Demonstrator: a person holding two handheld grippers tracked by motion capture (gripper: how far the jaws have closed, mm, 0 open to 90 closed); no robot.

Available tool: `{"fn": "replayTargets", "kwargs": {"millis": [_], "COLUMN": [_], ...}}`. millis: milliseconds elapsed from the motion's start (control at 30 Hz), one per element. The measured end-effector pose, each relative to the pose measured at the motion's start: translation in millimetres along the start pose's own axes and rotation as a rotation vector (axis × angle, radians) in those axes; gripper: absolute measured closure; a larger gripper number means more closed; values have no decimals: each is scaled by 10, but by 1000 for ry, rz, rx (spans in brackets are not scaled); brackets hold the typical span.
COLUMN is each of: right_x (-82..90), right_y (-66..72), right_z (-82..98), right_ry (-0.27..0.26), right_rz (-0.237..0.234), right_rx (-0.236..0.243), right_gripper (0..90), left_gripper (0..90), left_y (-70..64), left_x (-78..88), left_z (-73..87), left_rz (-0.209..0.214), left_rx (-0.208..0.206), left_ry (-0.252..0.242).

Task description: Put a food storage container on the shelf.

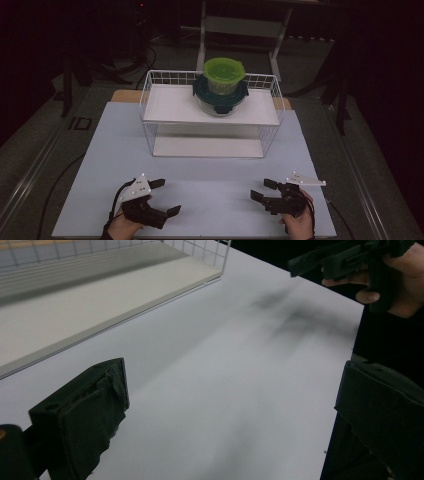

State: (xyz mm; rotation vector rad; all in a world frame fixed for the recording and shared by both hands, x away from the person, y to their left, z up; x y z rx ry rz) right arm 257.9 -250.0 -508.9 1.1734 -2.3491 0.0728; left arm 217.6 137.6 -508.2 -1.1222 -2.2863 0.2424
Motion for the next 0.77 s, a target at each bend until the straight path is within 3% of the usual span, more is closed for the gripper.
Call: {"fn": "replayTargets", "kwargs": {"millis": [167,533,767], "right_x": [39,-8,8], "right_y": [-15,-83,-85], "right_z": [2,49,44], "right_ry": [-9,8,-1], "right_rz": [15,14,21], "right_rx": [-1,-20,-19], "right_gripper": [166,168,168], "left_gripper": [2,2,2], "left_y": [26,38,32], "left_x": [41,-34,0], "left_z": [6,18,8], "left_rz": [-4,1,12], "left_rx": [15,8,17], "left_ry": [-33,-41,-62]}}
Point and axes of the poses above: each handheld gripper's, and its own axes: x roughly backward along the jaws, z roughly out of its underside, y roughly to its left, the point moved 3 cm from there along -x, roughly forward along the jaws, and after that the axes turned 14 degrees about x, right-handed, at the moved point
